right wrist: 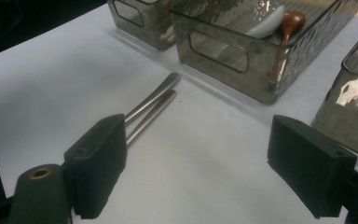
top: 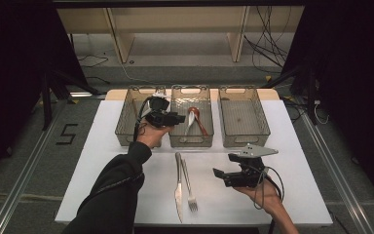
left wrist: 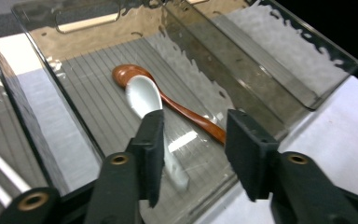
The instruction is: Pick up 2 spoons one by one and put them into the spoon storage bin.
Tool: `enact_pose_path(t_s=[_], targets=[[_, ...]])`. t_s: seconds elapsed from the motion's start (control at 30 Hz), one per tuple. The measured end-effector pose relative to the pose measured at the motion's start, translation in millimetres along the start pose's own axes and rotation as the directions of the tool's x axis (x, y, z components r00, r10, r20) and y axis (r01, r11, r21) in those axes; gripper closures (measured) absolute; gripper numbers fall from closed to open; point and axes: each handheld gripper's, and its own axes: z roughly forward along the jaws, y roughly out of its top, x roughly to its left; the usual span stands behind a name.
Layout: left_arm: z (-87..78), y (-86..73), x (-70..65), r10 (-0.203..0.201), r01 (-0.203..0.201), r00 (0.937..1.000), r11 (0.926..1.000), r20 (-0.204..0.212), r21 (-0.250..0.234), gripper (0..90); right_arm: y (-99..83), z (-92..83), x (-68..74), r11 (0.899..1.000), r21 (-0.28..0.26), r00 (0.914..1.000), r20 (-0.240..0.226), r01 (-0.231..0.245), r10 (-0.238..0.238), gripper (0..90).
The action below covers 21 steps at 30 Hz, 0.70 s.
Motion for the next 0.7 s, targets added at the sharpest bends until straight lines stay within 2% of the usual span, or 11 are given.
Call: enact_pose_path(t_s=[0.1, 0.17, 0.27, 0.37, 0.5, 0.6, 0.7], targets=[[-14.5, -3.2, -1.9, 0.009, -0.009, 0.9999, 1.0000, 0.005, 0.001, 41.0, 0.1, 0.3, 0.1, 1.000, 0.001, 1.0000, 0.000, 0.000, 0.000, 20.7], [-24.9, -7.9, -3.1, 0.017, -0.016, 0.9995, 0.9998, 0.025, -0.012, 36.6, 0.4, 0.9, 0.7, 1.000, 0.009, 1.0000, 0.004, 0.002, -0.002, 20.7], [-41.0, -19.9, -4.3, 0.047, -0.046, 0.9979, 0.9985, 0.045, -0.030, 32.7, 2.0, 2.8, 2.1, 0.999, 0.032, 0.9999, 0.013, 0.002, -0.002, 20.7], [-55.5, -33.9, -5.0, 0.052, -0.049, 0.9970, 0.9974, 0.057, -0.052, 29.7, 4.0, 4.1, 4.5, 0.999, 0.051, 0.9997, 0.023, 0.000, -0.001, 21.0], [-71.6, -54.0, -6.8, 0.079, -0.074, 0.9948, 0.9945, 0.065, -0.074, 26.8, 9.1, 5.0, 11.2, 0.996, 0.087, 0.9995, 0.032, 0.003, -0.005, 21.9], [-79.6, -70.5, -6.5, 0.079, -0.075, 0.9951, 0.9942, 0.059, -0.077, 24.9, 14.0, 8.1, 19.0, 0.993, 0.117, 0.9989, 0.035, 0.026, -0.031, 23.3], [-84.1, -86.3, -6.0, 0.091, -0.087, 0.9945, 0.9936, 0.051, -0.072, 22.7, 17.2, 13.7, 26.9, 0.989, 0.141, 0.9983, 0.016, 0.053, -0.056, 26.6]])
